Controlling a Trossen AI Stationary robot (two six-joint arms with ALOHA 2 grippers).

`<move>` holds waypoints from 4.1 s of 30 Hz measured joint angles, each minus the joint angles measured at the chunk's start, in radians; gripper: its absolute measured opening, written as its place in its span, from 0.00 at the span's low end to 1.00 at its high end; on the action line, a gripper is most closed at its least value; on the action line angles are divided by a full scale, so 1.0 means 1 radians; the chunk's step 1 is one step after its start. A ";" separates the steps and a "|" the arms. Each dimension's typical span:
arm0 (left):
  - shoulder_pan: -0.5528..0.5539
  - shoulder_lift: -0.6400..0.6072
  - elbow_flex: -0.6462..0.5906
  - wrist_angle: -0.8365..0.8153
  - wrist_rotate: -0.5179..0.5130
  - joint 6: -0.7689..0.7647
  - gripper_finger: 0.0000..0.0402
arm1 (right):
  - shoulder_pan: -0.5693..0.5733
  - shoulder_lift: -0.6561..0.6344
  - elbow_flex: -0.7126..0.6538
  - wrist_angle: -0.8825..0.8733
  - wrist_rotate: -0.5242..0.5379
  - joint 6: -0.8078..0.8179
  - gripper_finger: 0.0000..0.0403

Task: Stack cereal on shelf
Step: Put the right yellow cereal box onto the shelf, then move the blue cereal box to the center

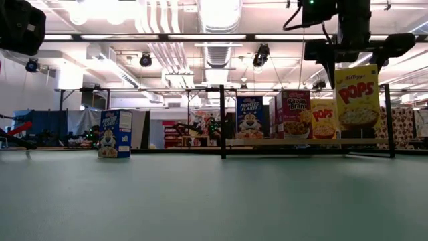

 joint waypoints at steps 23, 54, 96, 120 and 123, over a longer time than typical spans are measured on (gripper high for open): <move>0.000 0.000 0.000 0.000 0.000 0.000 0.99 | -0.482 0.132 0.086 0.077 -0.079 -0.398 0.74; 0.000 0.000 0.000 0.000 0.000 0.000 0.99 | -0.679 0.364 0.261 0.025 -0.111 -0.823 0.80; 0.000 0.000 0.000 0.000 0.000 0.000 0.99 | -0.702 0.364 0.261 0.066 -0.102 -0.928 0.93; 0.000 0.000 0.000 0.000 0.000 0.000 0.99 | -0.578 0.267 0.261 -0.083 -0.132 -0.795 0.93; 0.000 0.000 0.000 0.000 0.000 0.000 0.99 | -0.525 0.247 0.261 -0.131 -0.130 -0.727 0.93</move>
